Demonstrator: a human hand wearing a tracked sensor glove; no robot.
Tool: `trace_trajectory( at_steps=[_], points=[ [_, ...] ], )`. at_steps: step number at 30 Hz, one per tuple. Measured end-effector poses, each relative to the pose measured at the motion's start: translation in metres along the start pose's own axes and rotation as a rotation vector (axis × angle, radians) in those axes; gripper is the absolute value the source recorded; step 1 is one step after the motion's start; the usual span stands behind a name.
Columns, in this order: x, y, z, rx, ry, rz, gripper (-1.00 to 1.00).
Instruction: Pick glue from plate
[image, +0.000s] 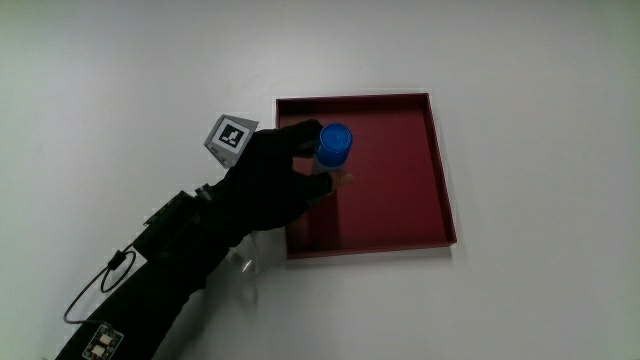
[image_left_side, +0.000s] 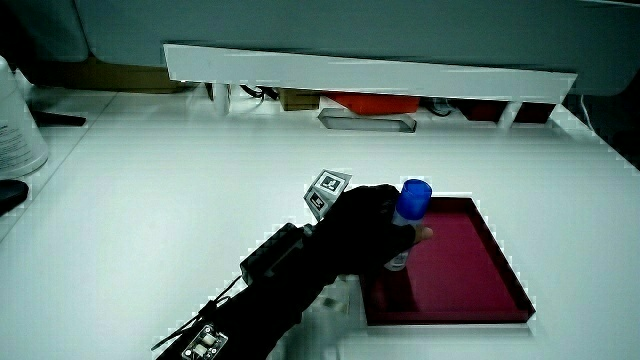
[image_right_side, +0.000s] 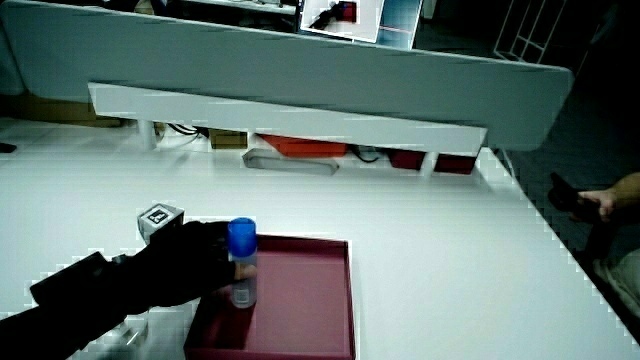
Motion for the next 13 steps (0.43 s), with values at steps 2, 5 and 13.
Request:
trace_trajectory(
  at_steps=[2, 5, 13],
  points=[
    [-0.001, -0.001, 0.0, 0.011, 0.003, -0.011, 1.0],
    [0.0, -0.002, 0.0, 0.023, 0.006, -0.011, 1.0],
    [0.007, -0.007, 0.01, 0.052, -0.07, -0.075, 1.0]
  ],
)
